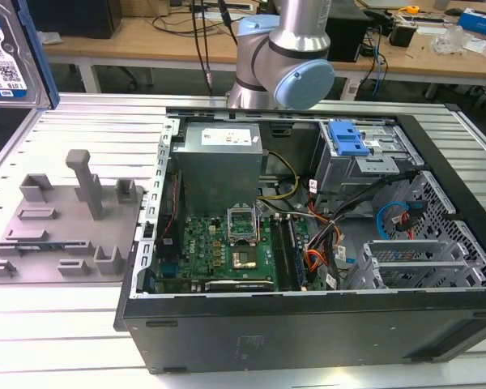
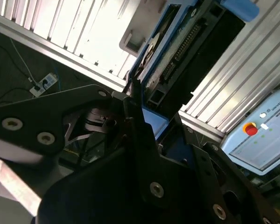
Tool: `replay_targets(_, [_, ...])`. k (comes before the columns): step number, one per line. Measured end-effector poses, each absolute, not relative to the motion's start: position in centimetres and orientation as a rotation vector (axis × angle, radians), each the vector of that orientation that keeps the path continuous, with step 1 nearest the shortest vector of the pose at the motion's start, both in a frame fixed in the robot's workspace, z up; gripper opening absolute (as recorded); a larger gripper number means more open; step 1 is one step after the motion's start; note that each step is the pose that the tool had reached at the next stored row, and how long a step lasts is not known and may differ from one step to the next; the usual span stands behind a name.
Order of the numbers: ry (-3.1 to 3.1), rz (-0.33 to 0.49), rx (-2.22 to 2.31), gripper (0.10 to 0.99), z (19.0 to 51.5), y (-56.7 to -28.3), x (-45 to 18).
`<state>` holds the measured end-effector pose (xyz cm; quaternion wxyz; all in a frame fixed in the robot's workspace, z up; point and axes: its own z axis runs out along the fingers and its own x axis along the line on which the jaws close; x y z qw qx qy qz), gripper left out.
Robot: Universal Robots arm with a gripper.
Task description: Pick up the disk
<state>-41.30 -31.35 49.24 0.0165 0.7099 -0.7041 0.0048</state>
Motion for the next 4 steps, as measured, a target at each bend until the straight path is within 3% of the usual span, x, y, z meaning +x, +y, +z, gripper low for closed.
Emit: replay_targets(4, [-2.189, 0.015, 2.207, 0.365, 49.24, -31.39, -41.30])
